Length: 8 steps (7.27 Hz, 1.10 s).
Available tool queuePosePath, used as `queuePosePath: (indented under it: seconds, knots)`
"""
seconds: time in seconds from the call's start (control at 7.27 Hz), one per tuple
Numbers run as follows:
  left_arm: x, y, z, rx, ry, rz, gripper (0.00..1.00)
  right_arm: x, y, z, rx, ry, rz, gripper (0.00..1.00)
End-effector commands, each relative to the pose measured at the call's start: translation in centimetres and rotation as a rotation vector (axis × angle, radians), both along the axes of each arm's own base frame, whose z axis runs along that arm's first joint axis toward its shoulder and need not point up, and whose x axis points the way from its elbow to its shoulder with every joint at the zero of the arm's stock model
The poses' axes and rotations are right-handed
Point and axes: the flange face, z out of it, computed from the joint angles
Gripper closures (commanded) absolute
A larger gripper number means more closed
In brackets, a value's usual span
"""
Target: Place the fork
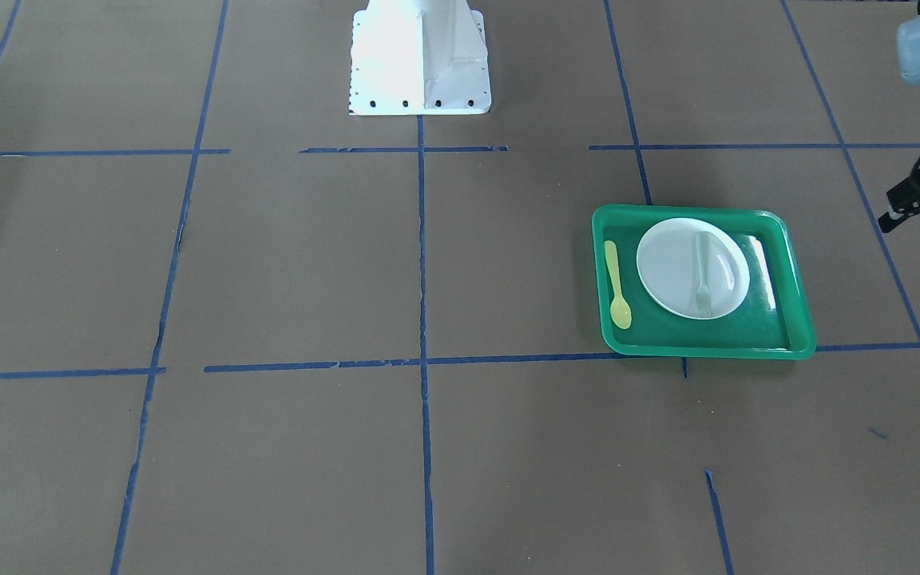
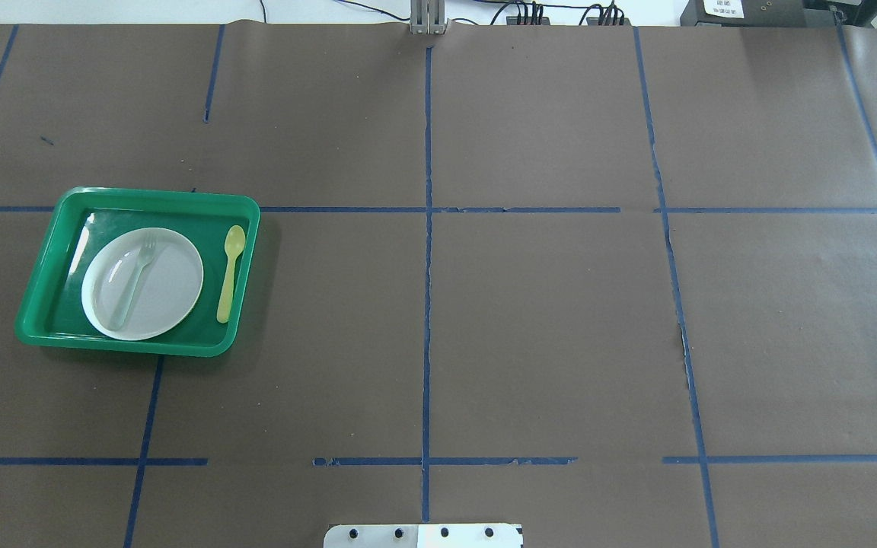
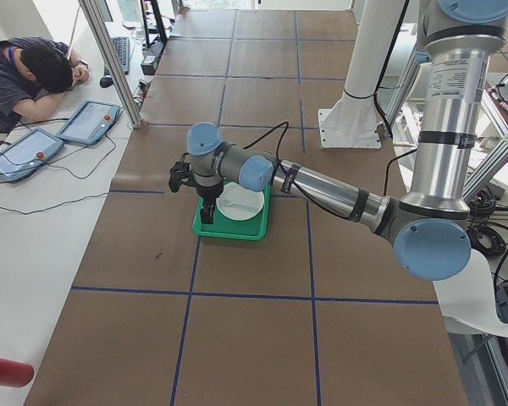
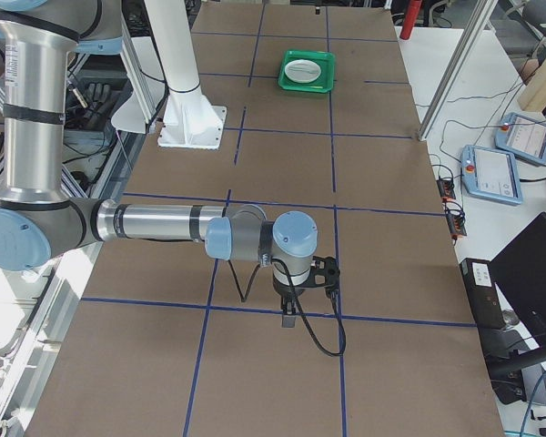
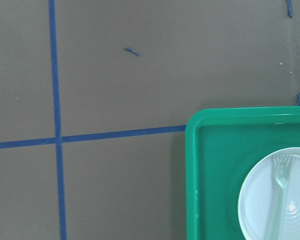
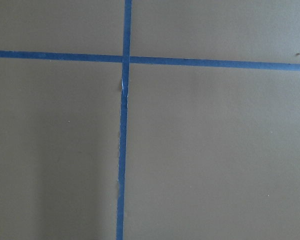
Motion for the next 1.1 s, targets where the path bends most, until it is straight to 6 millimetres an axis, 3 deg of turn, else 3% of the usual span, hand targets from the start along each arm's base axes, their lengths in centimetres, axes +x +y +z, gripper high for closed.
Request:
queuePosePath:
  seconds: [0.0, 0.28, 0.55, 0.69, 0.83, 0.96]
  knots:
    - [6.3, -0.2, -1.9, 0.046, -0.036, 0.011, 0.00, 0.0, 0.0, 0.0, -0.001, -0.001, 0.001, 0.00]
    - [11.2, -0.8, -2.1, 0.056, -0.074, 0.053, 0.00, 0.0, 0.0, 0.0, 0.000, 0.001, 0.000, 0.00]
    - [19.2, 0.3, -2.0, -0.034, -0.067, 0.095, 0.00, 0.0, 0.0, 0.0, 0.000, -0.001, 0.000, 0.00]
    - [22.0, 0.4, -1.5, -0.068, -0.074, 0.108, 0.00, 0.0, 0.0, 0.0, 0.000, -0.001, 0.000, 0.00]
    - [24.3, 0.7, -0.4, -0.061, -0.088, 0.116, 0.00, 0.0, 0.0, 0.0, 0.000, -0.001, 0.000, 0.00]
    - [25.0, 0.5, 1.1, -0.058, -0.079, 0.095, 0.00, 0.0, 0.0, 0.0, 0.000, -0.001, 0.000, 0.00]
